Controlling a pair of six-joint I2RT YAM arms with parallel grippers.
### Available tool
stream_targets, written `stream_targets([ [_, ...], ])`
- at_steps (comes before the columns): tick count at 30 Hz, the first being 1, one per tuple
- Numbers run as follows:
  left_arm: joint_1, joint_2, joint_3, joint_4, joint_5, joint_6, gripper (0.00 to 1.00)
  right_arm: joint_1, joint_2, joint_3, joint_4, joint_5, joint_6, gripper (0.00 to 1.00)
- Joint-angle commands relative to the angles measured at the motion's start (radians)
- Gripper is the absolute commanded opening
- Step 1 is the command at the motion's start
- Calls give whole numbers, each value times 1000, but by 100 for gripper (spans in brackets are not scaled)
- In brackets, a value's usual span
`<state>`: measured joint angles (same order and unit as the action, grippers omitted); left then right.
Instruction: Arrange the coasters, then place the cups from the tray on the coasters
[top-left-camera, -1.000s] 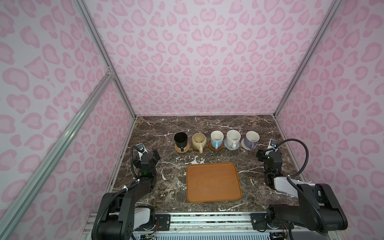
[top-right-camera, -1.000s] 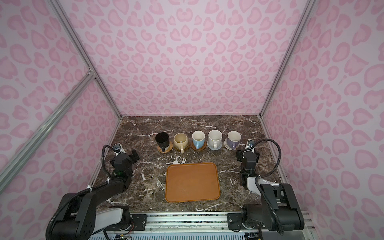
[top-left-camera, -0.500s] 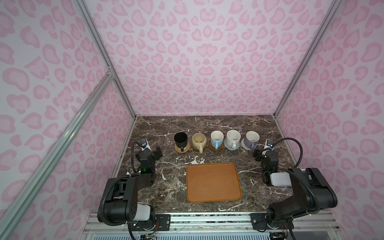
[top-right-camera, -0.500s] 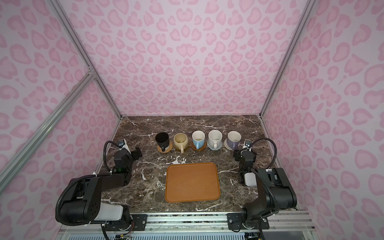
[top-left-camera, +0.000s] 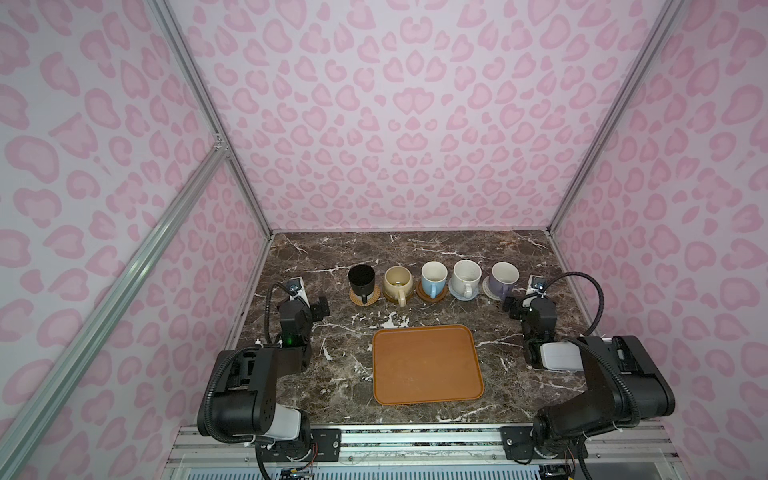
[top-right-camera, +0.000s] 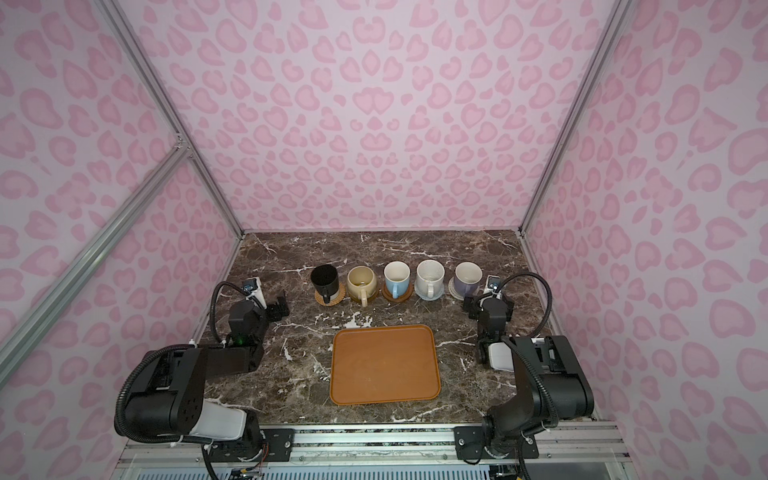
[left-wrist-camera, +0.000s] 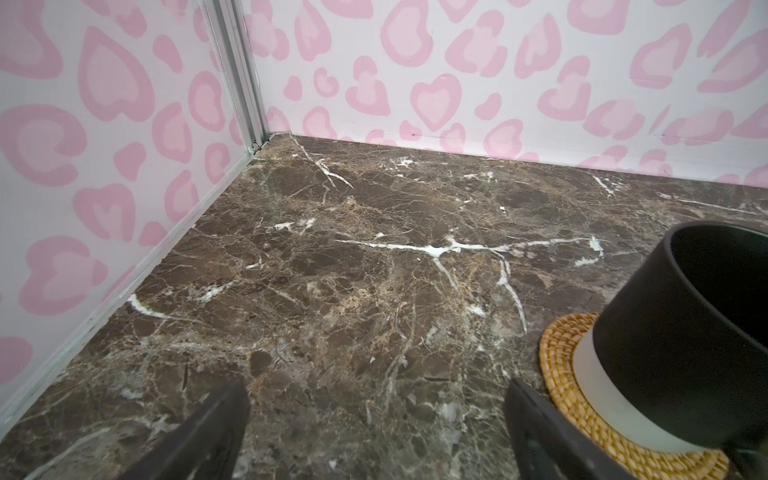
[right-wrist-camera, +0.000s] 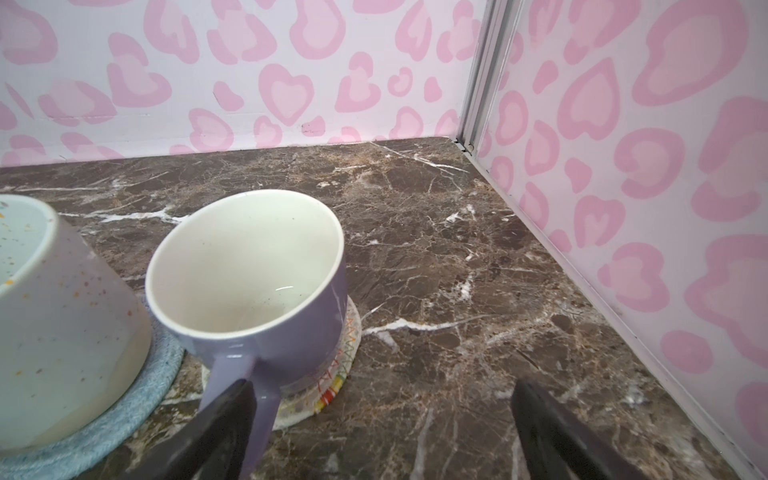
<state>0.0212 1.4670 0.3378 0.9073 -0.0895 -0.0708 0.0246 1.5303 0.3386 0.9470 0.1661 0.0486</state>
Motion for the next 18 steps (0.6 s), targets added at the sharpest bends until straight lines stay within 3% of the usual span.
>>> stream_targets([
  [1, -1, -2, 4, 34, 13, 17, 97, 3, 4, 3, 11, 18, -10, 98],
  [18, -4, 0, 5, 32, 8, 18, 97, 6, 7, 10, 4, 23, -15, 98],
])
